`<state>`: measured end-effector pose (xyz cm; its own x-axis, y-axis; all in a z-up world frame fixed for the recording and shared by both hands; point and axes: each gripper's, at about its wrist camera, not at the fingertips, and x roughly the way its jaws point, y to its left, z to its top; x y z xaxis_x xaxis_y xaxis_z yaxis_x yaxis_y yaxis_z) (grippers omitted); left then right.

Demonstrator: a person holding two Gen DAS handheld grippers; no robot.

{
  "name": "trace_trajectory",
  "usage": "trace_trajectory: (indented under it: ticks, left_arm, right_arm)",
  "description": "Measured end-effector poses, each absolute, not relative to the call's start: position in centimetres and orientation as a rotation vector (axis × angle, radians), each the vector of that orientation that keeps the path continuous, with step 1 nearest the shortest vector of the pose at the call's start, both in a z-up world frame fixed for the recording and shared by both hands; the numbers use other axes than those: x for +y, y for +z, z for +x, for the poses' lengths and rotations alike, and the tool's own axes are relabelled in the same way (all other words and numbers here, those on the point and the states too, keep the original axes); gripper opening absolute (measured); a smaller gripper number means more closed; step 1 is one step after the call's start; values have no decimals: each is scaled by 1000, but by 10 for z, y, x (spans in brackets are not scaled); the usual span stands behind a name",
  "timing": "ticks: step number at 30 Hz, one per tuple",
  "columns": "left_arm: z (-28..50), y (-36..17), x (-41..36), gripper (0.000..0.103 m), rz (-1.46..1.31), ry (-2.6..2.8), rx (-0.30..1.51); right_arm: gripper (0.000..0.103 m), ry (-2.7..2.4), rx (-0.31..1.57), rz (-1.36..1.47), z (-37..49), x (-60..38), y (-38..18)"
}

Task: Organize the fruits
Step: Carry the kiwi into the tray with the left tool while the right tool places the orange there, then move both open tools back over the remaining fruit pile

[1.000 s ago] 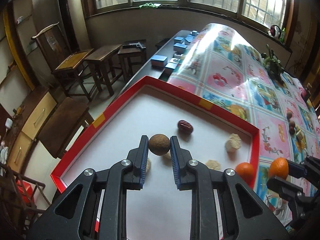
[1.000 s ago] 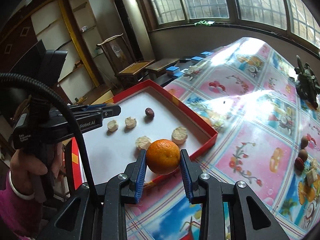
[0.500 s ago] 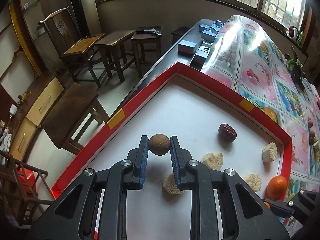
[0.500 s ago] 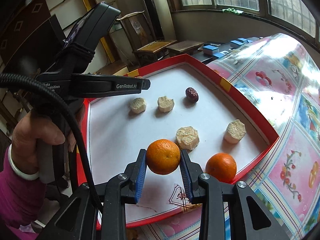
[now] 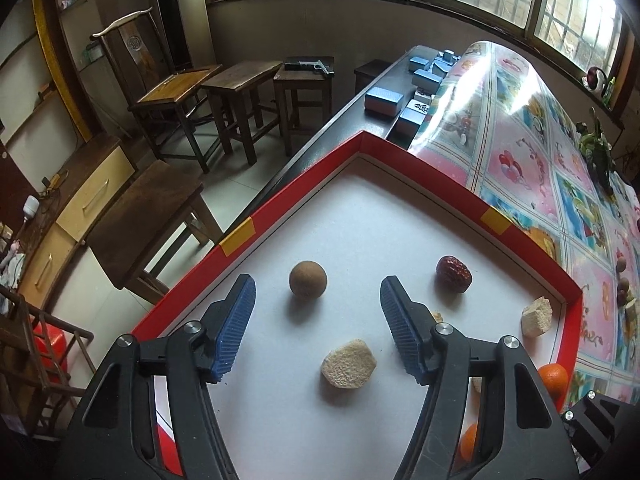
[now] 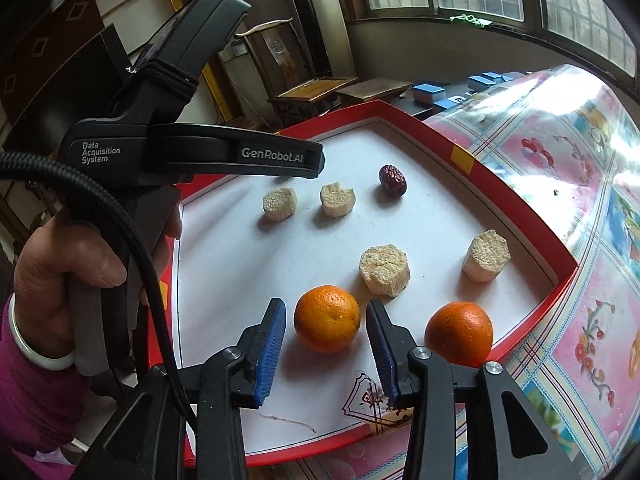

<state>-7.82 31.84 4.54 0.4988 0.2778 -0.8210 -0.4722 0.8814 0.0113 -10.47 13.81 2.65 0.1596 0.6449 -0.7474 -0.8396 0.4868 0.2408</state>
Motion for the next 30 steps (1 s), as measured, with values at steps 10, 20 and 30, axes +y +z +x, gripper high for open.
trace_trajectory:
  ticks: [10,20,30]
  left_arm:
    - [-87,72,278,66,-163,441,857]
    - [-76,87,204,65,-94,323,817]
    - [-55,84,121,65,-31,176,829]
  right_arm:
    - [40,1022,865,-167,-97,103,47]
    - [43,866,811,-89,-77,33,65]
    - [45,683,804,-22,-61,-52,64]
